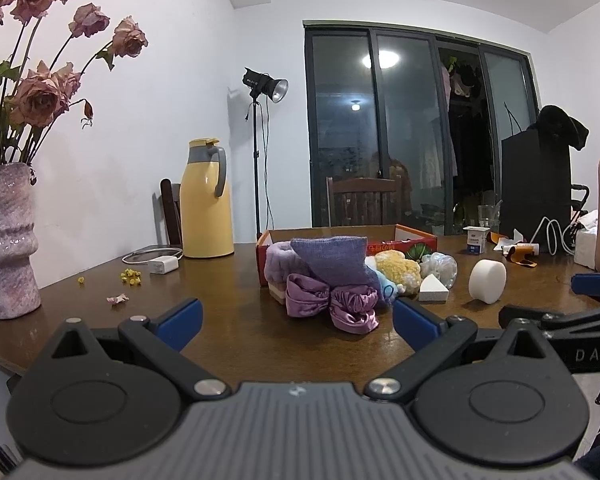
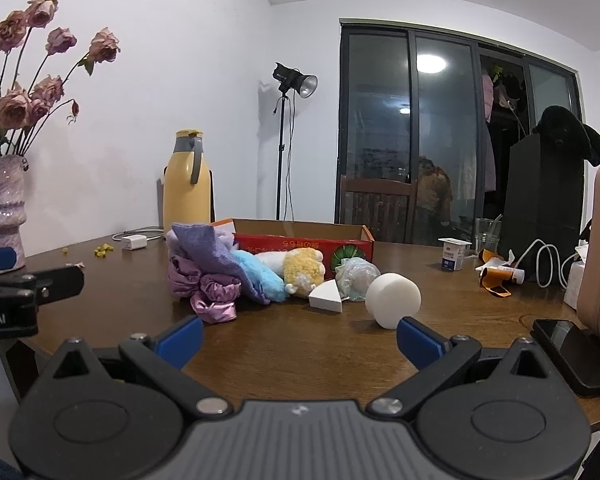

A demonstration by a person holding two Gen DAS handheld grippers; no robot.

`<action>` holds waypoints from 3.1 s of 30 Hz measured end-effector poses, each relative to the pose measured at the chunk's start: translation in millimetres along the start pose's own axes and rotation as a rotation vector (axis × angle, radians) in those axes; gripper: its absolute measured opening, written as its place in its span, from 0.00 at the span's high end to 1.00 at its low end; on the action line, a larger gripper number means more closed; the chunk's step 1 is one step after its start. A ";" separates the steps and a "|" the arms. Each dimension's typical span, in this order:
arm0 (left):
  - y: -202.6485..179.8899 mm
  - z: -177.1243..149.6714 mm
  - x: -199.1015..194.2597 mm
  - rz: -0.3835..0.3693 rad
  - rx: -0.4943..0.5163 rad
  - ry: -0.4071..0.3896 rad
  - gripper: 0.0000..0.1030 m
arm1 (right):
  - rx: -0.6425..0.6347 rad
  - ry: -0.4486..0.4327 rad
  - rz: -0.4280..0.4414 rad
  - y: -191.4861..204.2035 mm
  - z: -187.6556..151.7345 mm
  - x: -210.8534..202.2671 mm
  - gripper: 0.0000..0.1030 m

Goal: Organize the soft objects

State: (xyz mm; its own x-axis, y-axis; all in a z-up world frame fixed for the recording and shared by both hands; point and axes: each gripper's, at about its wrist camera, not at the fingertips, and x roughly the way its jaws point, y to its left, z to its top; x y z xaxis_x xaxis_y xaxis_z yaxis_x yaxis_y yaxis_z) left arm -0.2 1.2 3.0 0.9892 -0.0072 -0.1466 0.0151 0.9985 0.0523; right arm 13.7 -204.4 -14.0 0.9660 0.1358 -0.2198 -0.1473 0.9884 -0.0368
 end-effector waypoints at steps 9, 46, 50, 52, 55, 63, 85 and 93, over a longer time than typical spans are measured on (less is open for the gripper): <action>0.0 0.8 0.1 0.004 0.002 -0.003 0.00 | -0.003 -0.006 -0.002 0.2 -0.3 -0.7 0.00; 3.1 -0.6 3.0 0.031 -0.011 0.015 0.00 | -0.005 -0.015 -0.021 -0.8 -1.7 -2.1 0.00; 2.9 -0.6 3.1 0.030 -0.012 0.016 0.00 | -0.009 -0.015 -0.018 0.3 -1.4 -1.6 0.00; 3.0 -0.6 2.8 0.031 -0.011 0.015 0.00 | -0.012 -0.015 -0.018 0.7 -1.4 -1.8 0.00; 2.8 -0.7 3.1 0.030 -0.011 0.015 0.00 | -0.009 -0.016 -0.021 0.7 -1.3 -1.6 0.00; 2.6 -0.6 2.7 0.028 -0.012 0.019 0.00 | -0.009 -0.016 -0.020 0.3 -1.6 -1.8 0.00; 27.9 21.3 109.3 0.018 -0.101 0.065 0.00 | 0.050 0.017 0.046 -15.7 25.8 104.9 0.03; 50.5 44.5 146.5 0.051 -0.194 0.053 0.00 | -0.049 0.037 0.327 33.5 55.8 175.3 0.37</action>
State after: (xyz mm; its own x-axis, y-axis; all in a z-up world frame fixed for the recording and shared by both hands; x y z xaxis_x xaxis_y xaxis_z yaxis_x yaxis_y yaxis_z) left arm 152.0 48.2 28.1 0.9788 0.0417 -0.2004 -0.0688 0.9891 -0.1299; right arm 189.9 -143.7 0.7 0.8579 0.4414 -0.2631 -0.4587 0.8886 -0.0049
